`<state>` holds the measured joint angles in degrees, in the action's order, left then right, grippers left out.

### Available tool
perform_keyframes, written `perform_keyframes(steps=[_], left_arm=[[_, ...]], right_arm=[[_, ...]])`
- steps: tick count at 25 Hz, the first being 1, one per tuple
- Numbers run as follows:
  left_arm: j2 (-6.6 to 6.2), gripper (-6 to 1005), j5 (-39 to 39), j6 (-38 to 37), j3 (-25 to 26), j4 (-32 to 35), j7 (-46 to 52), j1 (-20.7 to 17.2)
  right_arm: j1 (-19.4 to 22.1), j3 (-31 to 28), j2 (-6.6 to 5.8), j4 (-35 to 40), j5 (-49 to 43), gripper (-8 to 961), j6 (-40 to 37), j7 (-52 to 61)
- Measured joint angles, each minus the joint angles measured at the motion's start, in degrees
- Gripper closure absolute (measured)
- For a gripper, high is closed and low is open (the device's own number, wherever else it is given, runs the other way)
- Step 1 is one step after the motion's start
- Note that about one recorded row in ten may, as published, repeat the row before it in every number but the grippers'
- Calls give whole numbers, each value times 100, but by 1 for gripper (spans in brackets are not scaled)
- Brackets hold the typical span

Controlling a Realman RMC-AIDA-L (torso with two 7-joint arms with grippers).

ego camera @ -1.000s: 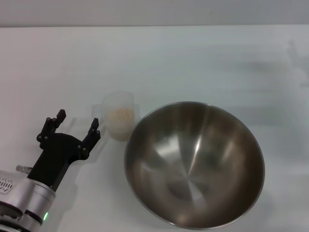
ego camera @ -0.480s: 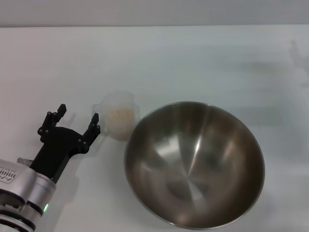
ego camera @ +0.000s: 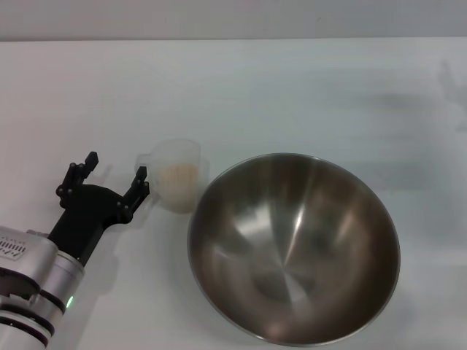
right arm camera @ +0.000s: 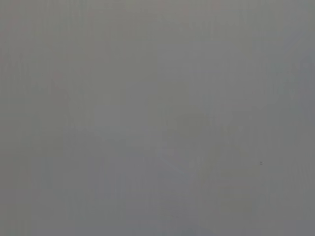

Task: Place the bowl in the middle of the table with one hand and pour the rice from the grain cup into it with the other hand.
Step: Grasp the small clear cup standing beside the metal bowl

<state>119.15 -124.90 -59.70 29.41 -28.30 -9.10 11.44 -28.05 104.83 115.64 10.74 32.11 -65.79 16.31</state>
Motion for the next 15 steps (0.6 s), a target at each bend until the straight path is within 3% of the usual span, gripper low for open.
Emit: perform_keyframes(steps=[15], left_arm=[[3,219,256,31,13,-69,52,64]], right_arm=[[-85,19,3,-24,-3,245,19,-10]])
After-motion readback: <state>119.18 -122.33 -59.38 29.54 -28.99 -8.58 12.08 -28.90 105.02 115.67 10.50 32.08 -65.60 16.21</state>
